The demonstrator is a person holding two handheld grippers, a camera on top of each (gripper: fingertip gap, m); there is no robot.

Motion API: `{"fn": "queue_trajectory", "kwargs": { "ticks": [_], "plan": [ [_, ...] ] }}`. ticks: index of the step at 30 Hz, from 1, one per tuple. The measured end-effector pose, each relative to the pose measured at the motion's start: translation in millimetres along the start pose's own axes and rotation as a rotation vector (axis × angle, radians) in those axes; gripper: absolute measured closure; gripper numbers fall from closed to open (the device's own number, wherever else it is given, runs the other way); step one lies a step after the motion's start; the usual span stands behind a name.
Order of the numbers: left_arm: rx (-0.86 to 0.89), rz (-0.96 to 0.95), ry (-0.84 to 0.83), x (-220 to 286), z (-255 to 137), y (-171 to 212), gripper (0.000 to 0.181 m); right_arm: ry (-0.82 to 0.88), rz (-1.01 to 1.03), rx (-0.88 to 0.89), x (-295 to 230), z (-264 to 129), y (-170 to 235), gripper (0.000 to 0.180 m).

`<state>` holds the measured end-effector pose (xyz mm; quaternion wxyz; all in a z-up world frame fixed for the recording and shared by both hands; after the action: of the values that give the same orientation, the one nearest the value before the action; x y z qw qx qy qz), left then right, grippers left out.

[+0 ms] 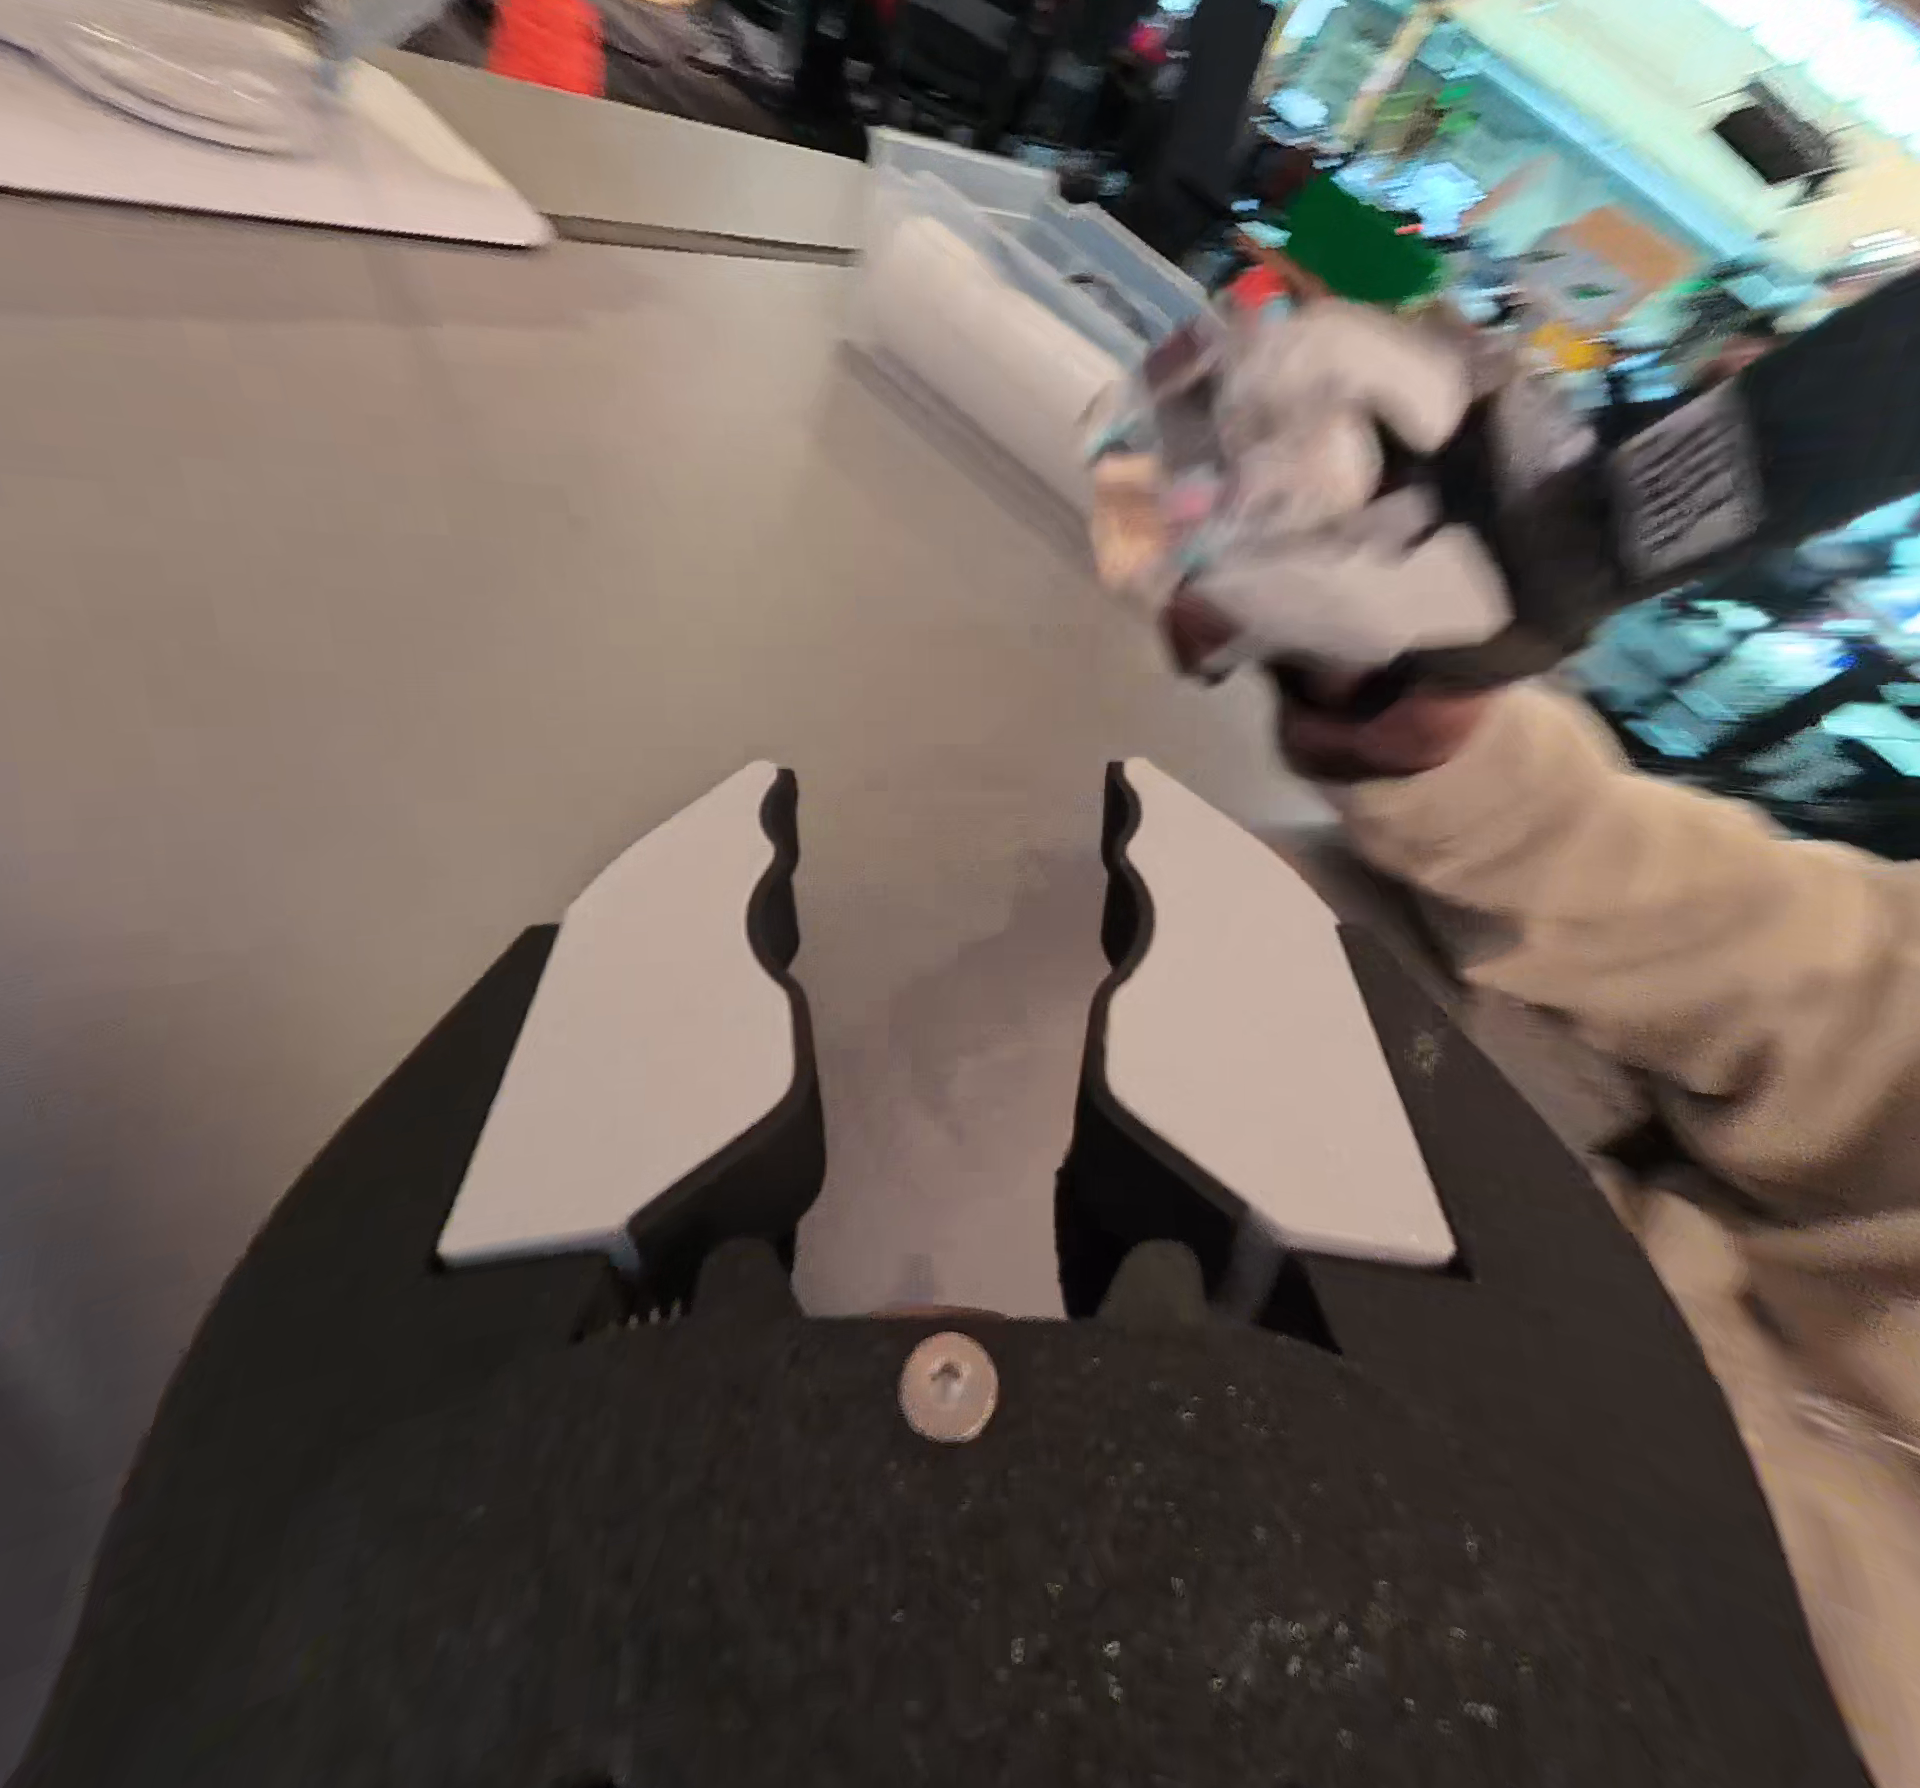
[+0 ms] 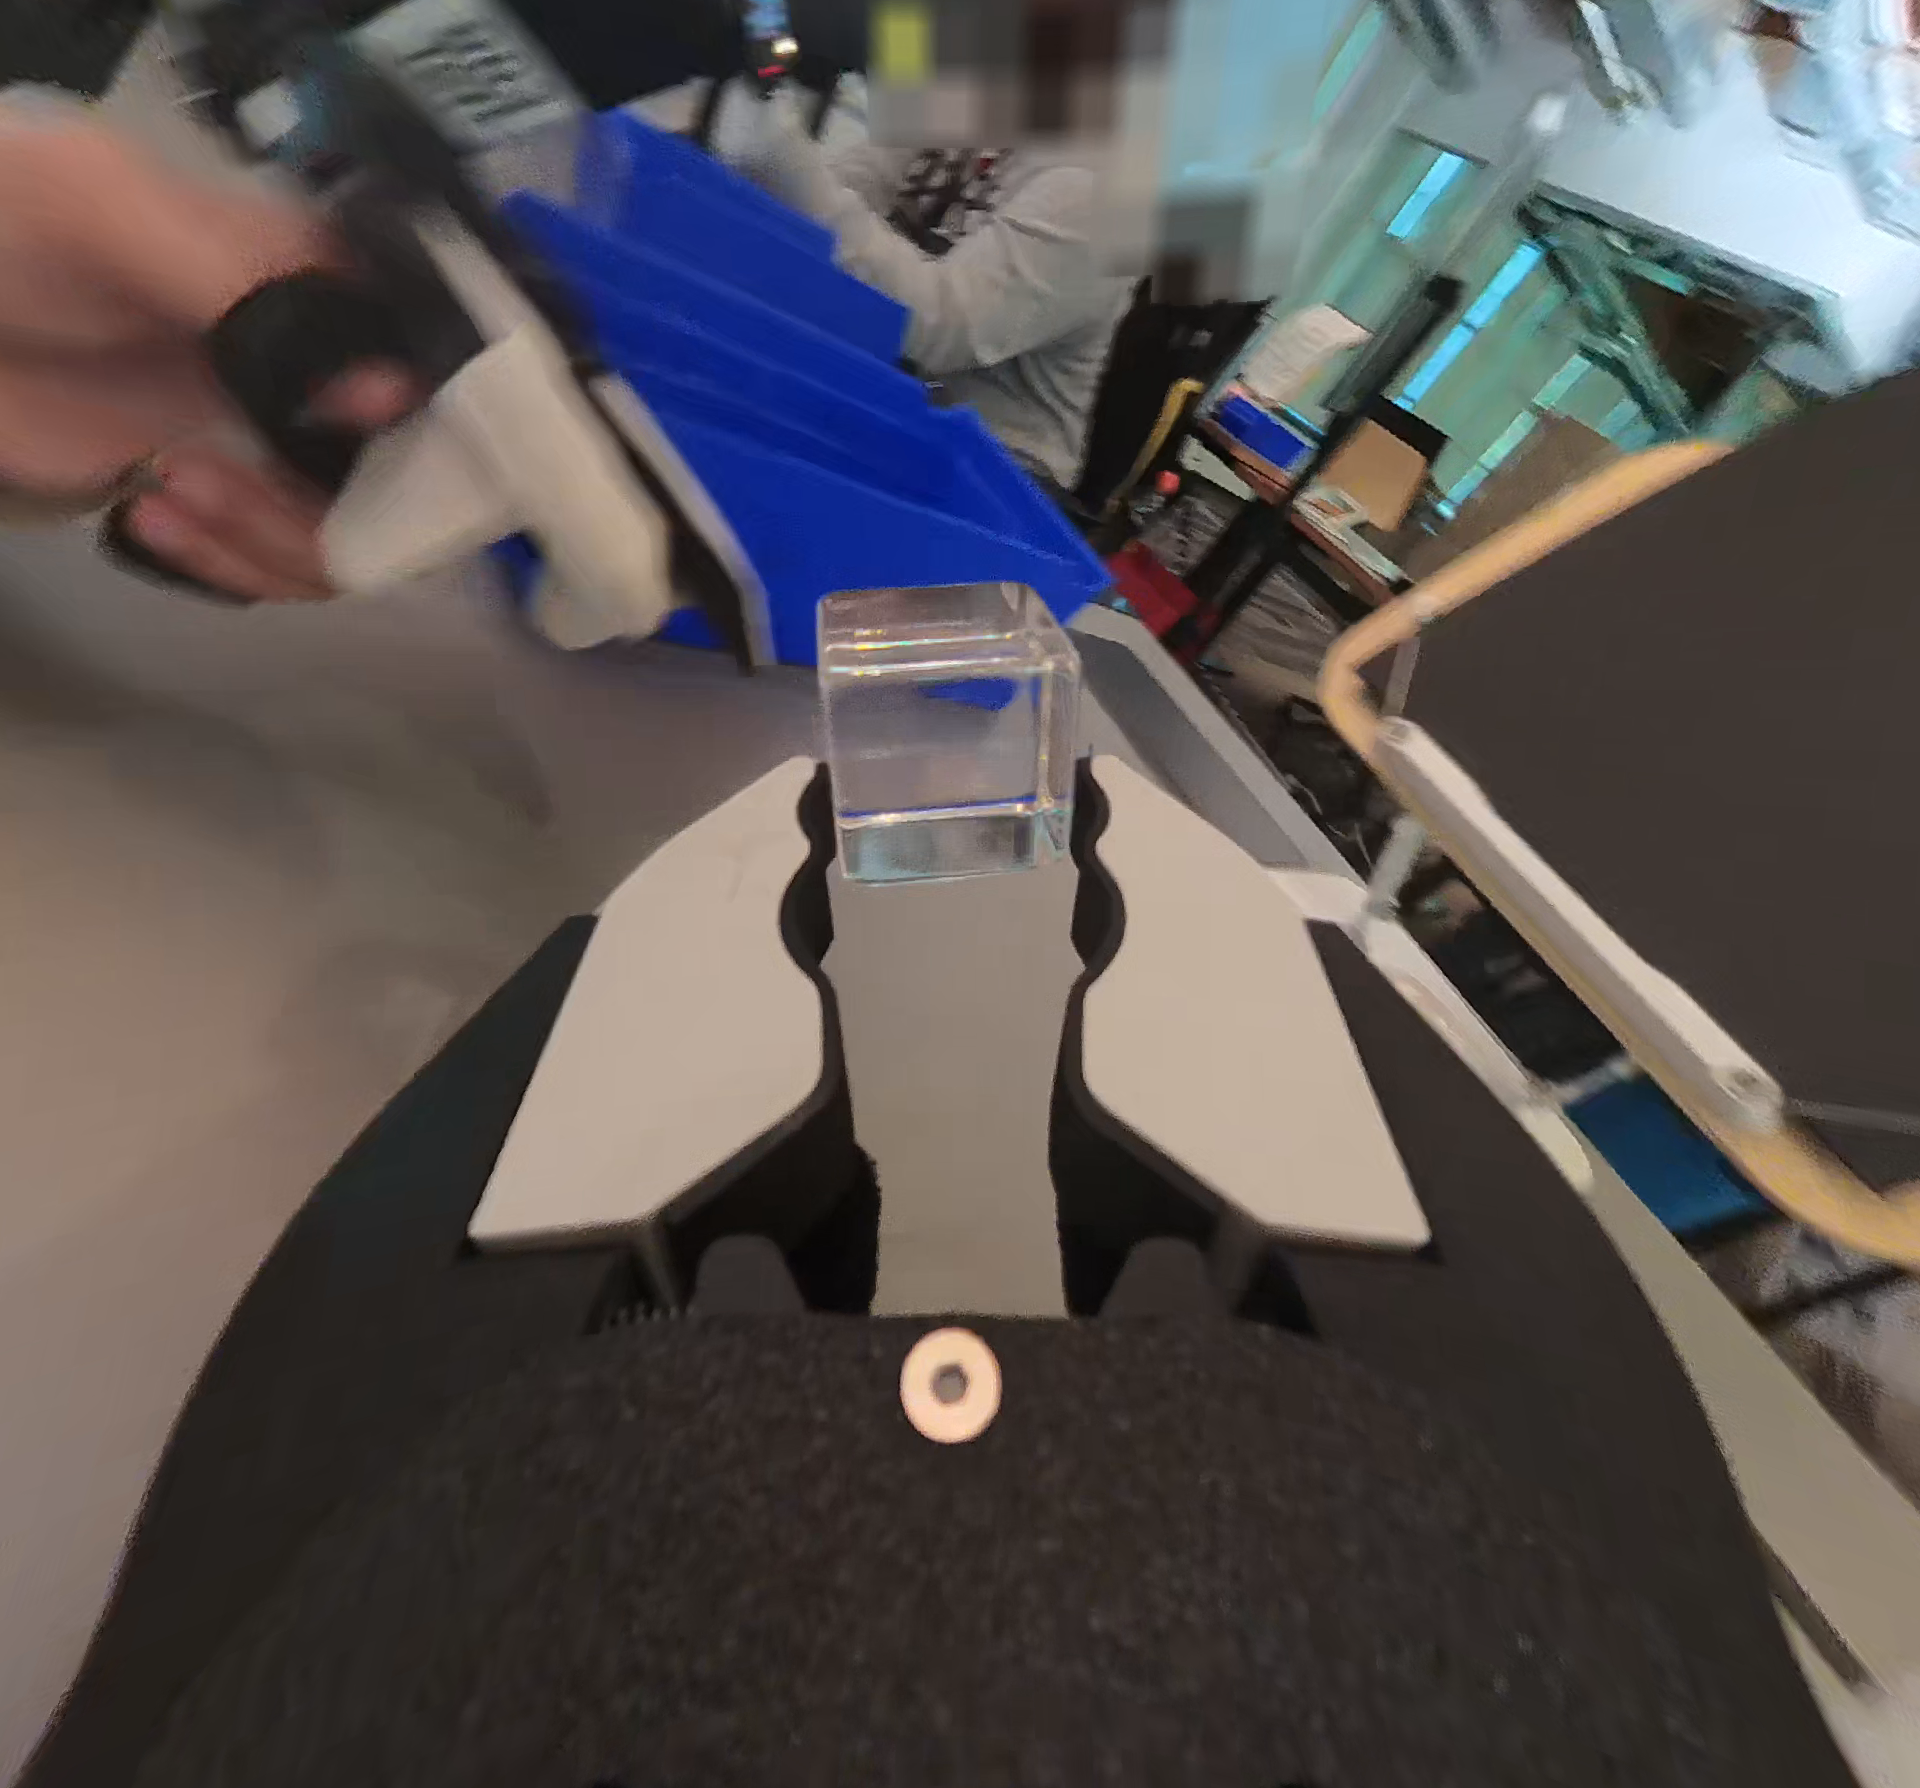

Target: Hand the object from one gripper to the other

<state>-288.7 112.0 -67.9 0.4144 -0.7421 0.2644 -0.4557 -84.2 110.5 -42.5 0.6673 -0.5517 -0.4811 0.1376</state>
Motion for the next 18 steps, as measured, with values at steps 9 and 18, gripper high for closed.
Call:
{"fn": "queue_trajectory", "kwargs": {
  "ticks": [9,18],
  "plan": [
    [-0.024,0.053,-0.18,16.5,-27.0,27.5,0.13,0.445,0.481,-0.588,156.0,-133.6,-24.9,0.137],
    [-0.091,0.074,-0.153,21.0,-16.8,35.3,0.131,0.398,0.98,-1.136,155.2,-203.1,97.8,0.136]
  ]
}}
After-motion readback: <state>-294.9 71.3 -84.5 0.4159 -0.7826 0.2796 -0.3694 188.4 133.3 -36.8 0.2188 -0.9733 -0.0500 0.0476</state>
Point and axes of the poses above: each gripper's, where its closed fingertips meet, z out along the fingers, y out of its underside, x = y × z across the jaws, the point moved 8 cm from there along -z, back along the fingers, and after that the axes turned 2 degrees about y, right-handed, at the moved point
